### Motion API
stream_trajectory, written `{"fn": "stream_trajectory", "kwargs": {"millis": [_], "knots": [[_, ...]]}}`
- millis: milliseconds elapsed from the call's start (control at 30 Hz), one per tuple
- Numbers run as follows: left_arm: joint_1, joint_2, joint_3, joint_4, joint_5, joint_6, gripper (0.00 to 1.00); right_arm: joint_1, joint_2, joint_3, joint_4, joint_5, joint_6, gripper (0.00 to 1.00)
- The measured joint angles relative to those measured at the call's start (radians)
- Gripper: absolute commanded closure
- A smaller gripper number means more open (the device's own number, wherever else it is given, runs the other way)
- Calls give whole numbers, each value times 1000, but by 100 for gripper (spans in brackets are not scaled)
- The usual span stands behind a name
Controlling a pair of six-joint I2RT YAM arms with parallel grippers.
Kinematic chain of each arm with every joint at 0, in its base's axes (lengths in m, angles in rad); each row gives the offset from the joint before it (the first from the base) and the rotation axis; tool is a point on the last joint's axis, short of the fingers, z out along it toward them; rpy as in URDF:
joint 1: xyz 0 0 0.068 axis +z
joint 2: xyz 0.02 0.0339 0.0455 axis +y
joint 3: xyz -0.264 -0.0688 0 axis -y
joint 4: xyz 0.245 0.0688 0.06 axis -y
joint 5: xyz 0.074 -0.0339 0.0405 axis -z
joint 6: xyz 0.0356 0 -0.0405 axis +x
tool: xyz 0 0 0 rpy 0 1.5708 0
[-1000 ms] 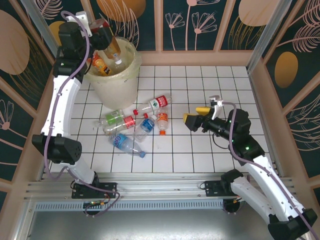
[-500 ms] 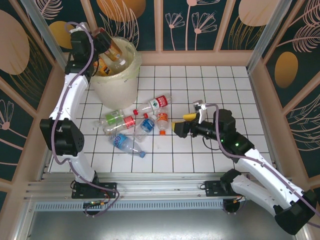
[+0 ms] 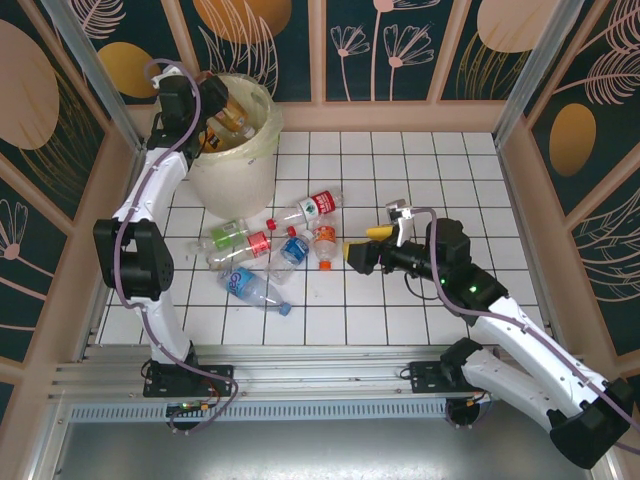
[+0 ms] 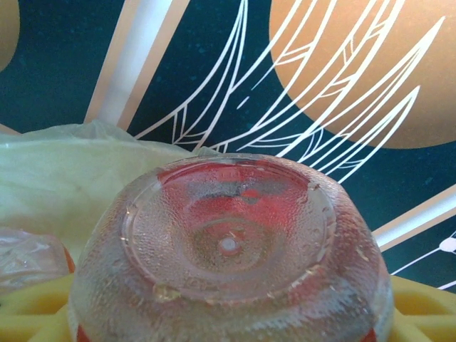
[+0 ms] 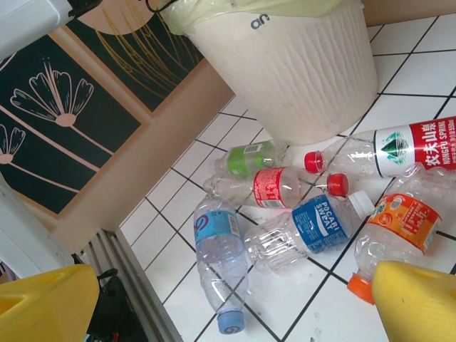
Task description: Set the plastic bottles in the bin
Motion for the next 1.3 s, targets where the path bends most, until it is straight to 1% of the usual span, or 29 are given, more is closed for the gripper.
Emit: {"fn": "stream_trajectory", "kwargs": {"millis": [100, 233, 500, 633, 800, 867, 1000, 1133, 1200, 1300], "knots": [[0, 0, 0, 0, -1, -2, 18, 1, 12, 0, 0, 0, 0, 1], [0, 0, 3, -1, -1, 4, 14, 1, 24, 0, -1, 0, 0, 1], [-1, -4, 55, -57, -19, 45, 10, 3, 25, 0, -28, 16, -26, 1], [0, -45, 58, -80, 11, 96, 8, 5, 31, 0, -60, 23, -64, 1], [0, -166, 19, -84, 124, 177, 4, 8, 85, 1, -74, -5, -113, 1], [0, -248, -26, -83, 196, 211, 1, 14, 117, 2, -75, -32, -132, 1], [0, -384, -113, -74, 346, 256, 2, 51, 194, 15, -80, -49, -162, 3], [0, -495, -228, -72, 499, 272, 2, 128, 285, 55, -87, -17, -180, 9], [0, -539, -293, -79, 586, 272, 2, 175, 327, 70, -86, -10, -193, 11], [0, -600, -391, -100, 687, 272, 2, 238, 391, 84, -83, -8, -209, 14]]}}
